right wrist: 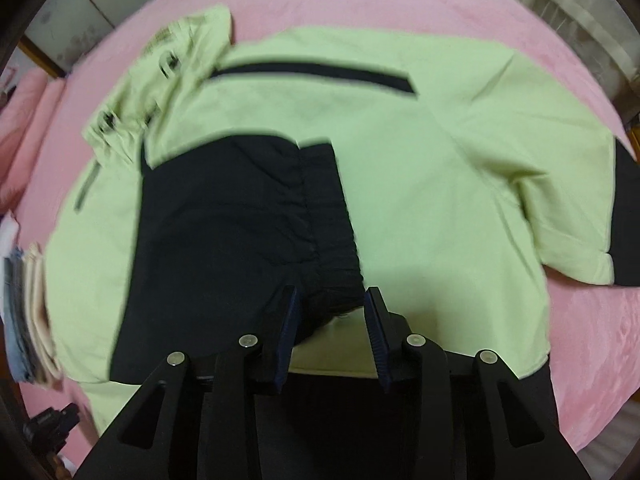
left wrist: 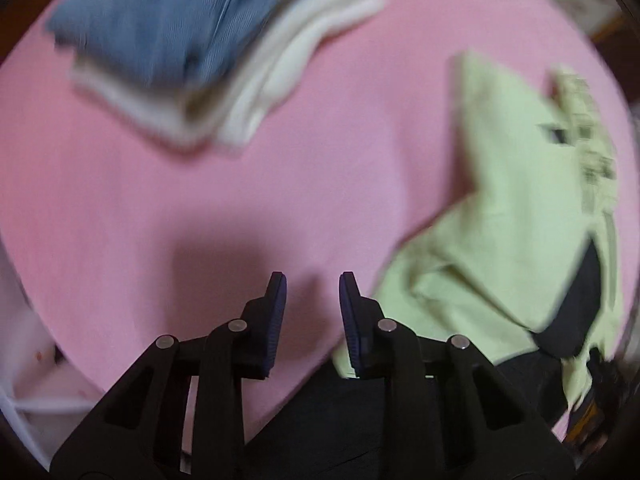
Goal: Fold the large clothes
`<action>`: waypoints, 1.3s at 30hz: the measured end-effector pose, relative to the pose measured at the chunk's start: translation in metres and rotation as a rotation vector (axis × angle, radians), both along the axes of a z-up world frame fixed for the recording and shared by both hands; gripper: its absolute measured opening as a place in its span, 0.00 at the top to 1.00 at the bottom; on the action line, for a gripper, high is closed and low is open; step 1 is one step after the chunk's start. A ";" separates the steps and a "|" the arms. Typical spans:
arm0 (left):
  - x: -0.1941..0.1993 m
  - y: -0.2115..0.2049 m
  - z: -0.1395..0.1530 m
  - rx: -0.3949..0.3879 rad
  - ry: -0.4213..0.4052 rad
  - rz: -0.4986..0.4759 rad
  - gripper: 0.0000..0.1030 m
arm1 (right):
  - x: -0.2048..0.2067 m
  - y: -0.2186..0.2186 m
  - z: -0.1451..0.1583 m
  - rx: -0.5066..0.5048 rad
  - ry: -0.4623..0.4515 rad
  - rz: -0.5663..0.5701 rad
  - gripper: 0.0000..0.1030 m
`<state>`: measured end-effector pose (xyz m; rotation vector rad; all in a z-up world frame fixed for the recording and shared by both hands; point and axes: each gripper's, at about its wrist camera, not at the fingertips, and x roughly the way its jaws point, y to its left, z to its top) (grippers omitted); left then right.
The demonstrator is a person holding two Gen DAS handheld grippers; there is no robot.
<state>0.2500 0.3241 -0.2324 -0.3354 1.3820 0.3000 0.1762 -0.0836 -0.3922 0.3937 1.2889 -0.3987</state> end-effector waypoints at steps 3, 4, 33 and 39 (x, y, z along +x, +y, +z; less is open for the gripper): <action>0.003 -0.026 0.033 -0.089 -0.102 -0.127 0.76 | -0.003 0.021 0.022 -0.035 -0.081 0.020 0.59; 0.006 -0.034 0.036 -0.139 -0.118 -0.164 0.76 | 0.004 0.026 0.033 -0.020 -0.105 0.029 0.59; 0.114 -0.034 0.035 0.044 -0.060 -0.197 0.98 | 0.052 0.021 -0.007 0.005 -0.010 0.173 1.00; 0.104 -0.143 0.025 -0.144 -0.069 -0.390 0.98 | 0.062 0.096 -0.018 0.286 -0.035 0.255 1.00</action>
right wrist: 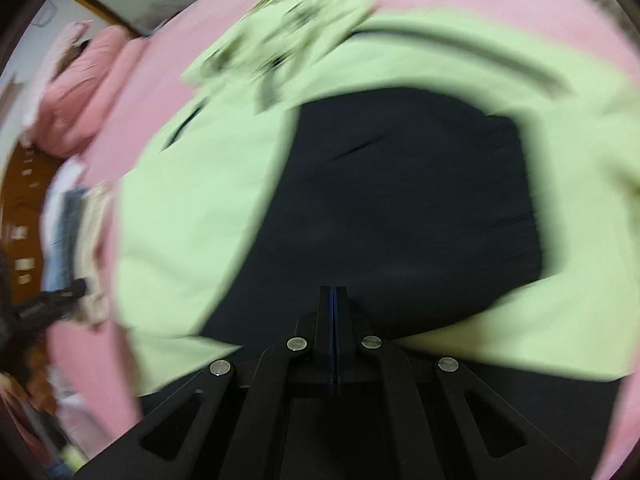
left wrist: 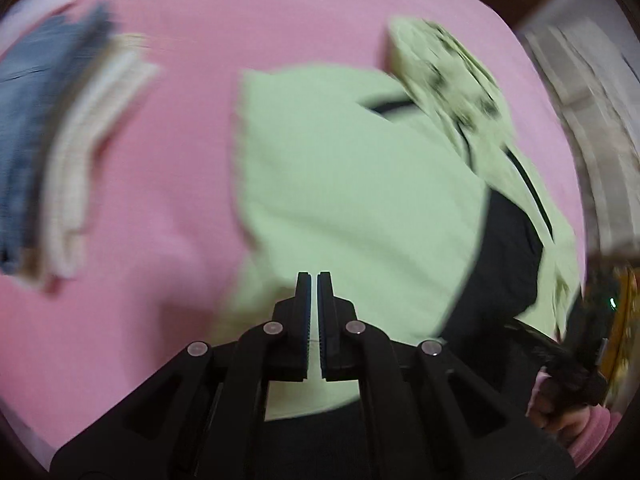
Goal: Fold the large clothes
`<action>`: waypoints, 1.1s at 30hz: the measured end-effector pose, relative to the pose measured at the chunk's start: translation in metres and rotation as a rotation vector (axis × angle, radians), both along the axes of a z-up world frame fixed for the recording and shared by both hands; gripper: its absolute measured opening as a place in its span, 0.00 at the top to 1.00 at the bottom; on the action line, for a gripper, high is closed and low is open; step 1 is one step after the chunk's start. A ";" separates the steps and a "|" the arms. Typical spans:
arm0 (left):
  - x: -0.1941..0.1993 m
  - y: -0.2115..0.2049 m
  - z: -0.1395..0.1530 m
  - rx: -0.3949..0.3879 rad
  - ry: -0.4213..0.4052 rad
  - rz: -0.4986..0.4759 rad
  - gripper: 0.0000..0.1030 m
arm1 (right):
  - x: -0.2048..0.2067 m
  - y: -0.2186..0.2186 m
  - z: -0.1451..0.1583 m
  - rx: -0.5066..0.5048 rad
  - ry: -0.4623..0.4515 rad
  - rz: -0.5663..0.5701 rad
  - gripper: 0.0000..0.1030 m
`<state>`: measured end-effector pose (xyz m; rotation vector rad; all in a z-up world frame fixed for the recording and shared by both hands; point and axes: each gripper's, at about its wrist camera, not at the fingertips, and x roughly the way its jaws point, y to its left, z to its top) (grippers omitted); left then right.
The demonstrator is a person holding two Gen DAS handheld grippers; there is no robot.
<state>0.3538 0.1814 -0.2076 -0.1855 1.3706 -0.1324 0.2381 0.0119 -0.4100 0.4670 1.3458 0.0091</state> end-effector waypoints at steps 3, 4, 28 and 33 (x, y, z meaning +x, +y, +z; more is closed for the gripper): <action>0.008 -0.020 -0.040 0.076 0.075 -0.021 0.98 | 0.016 0.051 -0.014 0.028 0.007 0.107 1.00; 0.011 -0.026 -0.051 0.129 0.097 0.000 0.98 | 0.023 0.066 -0.016 0.025 0.001 0.144 1.00; 0.035 -0.066 -0.034 0.331 -0.027 0.016 1.00 | 0.002 -0.060 -0.001 -0.105 -0.041 -0.192 1.00; 0.043 -0.131 -0.013 0.050 -0.055 -0.193 1.00 | 0.040 0.030 -0.018 0.141 -0.064 -0.022 1.00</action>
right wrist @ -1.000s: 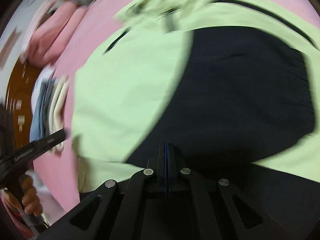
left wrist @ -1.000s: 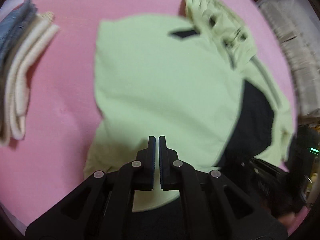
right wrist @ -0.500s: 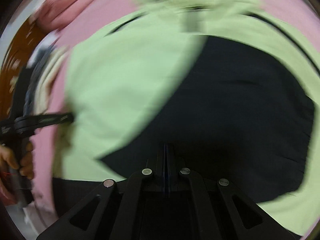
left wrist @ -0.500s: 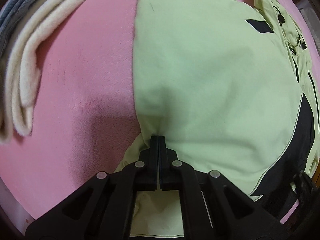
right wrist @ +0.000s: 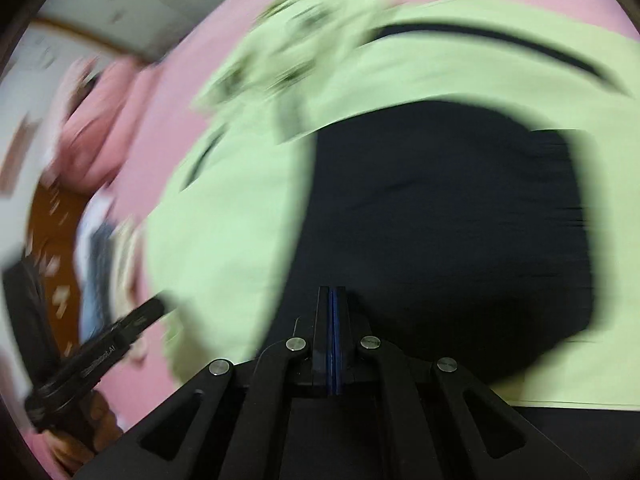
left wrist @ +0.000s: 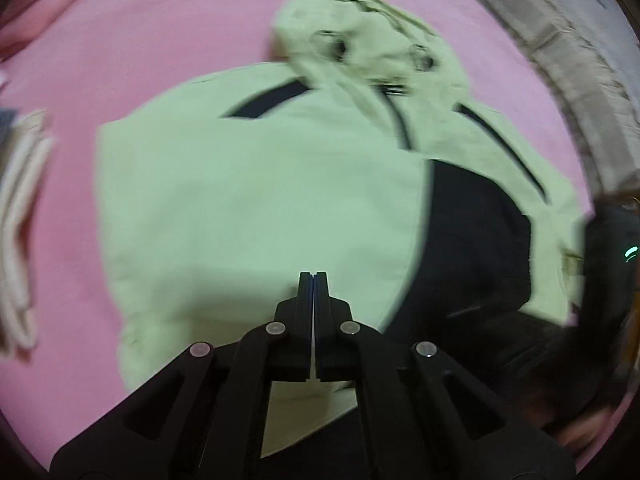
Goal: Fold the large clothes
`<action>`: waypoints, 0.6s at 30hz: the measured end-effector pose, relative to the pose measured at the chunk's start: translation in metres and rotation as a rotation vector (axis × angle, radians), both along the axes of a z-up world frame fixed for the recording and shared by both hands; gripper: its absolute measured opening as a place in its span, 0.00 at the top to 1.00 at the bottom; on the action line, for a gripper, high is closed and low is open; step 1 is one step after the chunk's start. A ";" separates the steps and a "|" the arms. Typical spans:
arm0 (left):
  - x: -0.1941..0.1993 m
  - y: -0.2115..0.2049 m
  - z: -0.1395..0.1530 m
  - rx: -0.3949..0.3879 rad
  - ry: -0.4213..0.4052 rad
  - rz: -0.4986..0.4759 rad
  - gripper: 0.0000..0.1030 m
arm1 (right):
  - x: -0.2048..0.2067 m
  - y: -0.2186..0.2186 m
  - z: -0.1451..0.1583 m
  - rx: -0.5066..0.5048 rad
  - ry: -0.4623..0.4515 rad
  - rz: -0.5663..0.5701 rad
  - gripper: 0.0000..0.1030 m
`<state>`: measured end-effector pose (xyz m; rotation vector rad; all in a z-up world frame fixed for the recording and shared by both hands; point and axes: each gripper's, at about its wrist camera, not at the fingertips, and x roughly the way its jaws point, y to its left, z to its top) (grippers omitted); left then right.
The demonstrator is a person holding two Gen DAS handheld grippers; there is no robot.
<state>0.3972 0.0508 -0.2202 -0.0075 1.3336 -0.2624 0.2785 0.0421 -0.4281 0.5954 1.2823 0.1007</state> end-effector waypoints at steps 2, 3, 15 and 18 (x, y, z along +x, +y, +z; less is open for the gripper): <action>0.015 0.004 -0.015 0.000 0.006 0.037 1.00 | 0.016 0.034 -0.009 0.005 -0.005 0.090 1.00; 0.025 0.008 -0.023 -0.001 0.020 0.070 1.00 | 0.024 0.048 -0.014 -0.007 -0.003 0.115 1.00; 0.117 0.122 -0.080 -0.038 -0.005 0.309 0.99 | 0.097 0.065 -0.038 -0.102 -0.095 0.361 1.00; 0.116 0.127 -0.073 0.062 -0.063 0.258 0.99 | 0.084 0.023 -0.032 -0.092 -0.105 0.249 1.00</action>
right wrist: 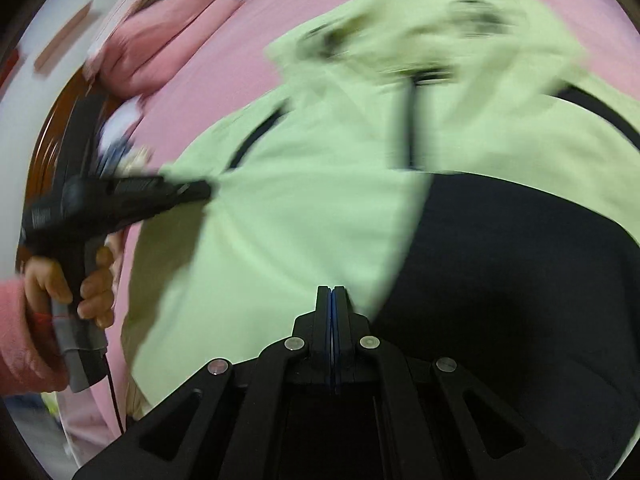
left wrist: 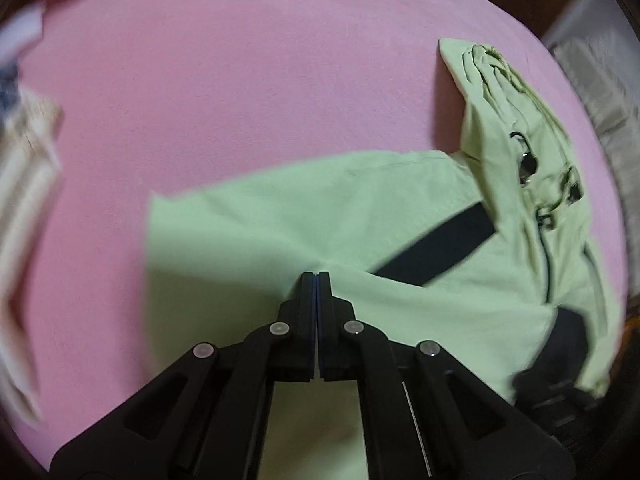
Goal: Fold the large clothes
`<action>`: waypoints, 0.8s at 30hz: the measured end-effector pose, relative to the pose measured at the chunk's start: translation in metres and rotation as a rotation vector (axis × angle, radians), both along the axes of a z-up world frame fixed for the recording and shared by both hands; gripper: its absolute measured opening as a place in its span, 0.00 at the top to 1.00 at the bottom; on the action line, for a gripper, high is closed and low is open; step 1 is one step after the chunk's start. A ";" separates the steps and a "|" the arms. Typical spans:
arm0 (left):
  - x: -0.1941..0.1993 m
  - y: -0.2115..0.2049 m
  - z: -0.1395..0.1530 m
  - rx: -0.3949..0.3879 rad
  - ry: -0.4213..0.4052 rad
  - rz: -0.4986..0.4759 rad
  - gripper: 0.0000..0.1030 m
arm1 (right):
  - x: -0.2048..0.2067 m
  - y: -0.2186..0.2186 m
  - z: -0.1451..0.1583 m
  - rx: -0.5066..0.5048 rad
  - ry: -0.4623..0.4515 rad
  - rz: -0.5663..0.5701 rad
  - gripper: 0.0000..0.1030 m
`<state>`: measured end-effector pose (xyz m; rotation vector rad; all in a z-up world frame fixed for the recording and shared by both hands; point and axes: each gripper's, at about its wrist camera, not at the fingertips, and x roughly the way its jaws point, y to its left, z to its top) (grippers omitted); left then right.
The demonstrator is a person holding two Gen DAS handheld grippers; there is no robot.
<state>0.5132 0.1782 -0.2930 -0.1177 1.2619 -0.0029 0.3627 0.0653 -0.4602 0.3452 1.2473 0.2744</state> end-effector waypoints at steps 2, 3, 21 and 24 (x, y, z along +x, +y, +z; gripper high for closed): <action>0.001 0.013 0.000 0.003 -0.004 0.044 0.99 | -0.007 -0.025 0.000 0.044 -0.003 -0.088 1.00; 0.004 0.028 0.000 0.009 -0.006 0.080 0.99 | -0.013 -0.036 0.001 -0.061 -0.013 -0.164 1.00; -0.079 -0.008 0.023 -0.040 0.119 -0.071 0.99 | 0.000 0.052 0.039 0.031 0.017 -0.168 1.00; -0.108 0.009 0.009 0.007 0.177 0.035 0.99 | -0.005 0.103 0.027 0.048 0.088 -0.040 1.00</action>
